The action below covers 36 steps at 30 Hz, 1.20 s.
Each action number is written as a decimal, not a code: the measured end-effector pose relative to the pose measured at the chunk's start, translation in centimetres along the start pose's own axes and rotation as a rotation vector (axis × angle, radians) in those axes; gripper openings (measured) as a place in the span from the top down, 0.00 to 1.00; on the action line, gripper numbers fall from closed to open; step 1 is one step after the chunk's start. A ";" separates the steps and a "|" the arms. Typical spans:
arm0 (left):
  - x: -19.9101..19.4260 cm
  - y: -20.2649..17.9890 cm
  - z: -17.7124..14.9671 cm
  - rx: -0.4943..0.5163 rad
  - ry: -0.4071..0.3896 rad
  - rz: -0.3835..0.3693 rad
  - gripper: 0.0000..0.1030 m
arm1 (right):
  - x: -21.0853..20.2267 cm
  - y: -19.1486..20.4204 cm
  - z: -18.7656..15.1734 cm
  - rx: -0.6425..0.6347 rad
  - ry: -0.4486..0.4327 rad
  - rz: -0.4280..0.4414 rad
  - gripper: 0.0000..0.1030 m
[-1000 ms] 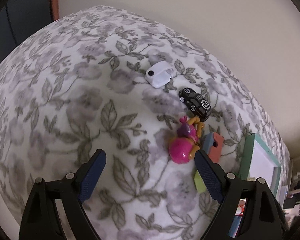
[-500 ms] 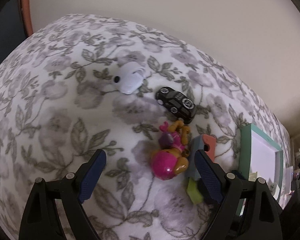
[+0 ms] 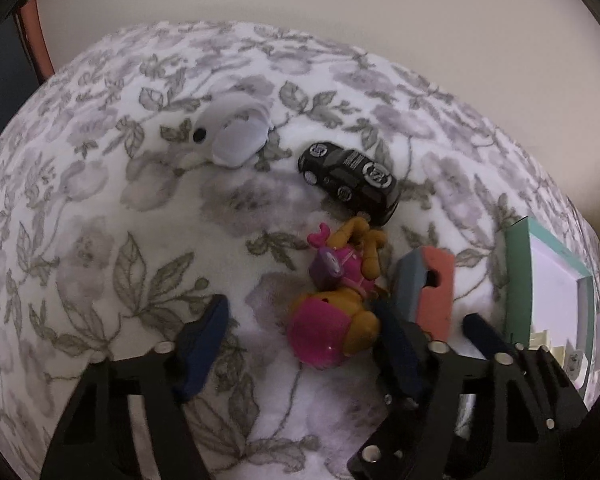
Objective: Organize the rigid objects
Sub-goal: 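Grasp the orange-green toy knife with the right tool while the left tool grasps the pink figurine, then carry the toy knife and pink figurine over the tray with both tools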
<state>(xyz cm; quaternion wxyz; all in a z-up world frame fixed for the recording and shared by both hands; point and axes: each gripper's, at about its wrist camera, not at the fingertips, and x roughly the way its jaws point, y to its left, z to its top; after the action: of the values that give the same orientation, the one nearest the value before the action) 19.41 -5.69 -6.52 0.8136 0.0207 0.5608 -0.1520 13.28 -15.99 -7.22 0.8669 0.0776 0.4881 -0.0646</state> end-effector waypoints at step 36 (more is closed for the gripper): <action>-6.1 -1.5 0.2 -0.078 -0.069 0.018 0.59 | -6.7 -7.1 0.6 0.214 -0.102 0.214 0.54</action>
<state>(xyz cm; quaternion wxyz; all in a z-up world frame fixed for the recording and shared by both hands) 17.17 -5.76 -0.61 0.8340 -0.0112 0.5377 -0.1233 9.00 -22.82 -1.71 0.8794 0.2177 0.4226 -0.0273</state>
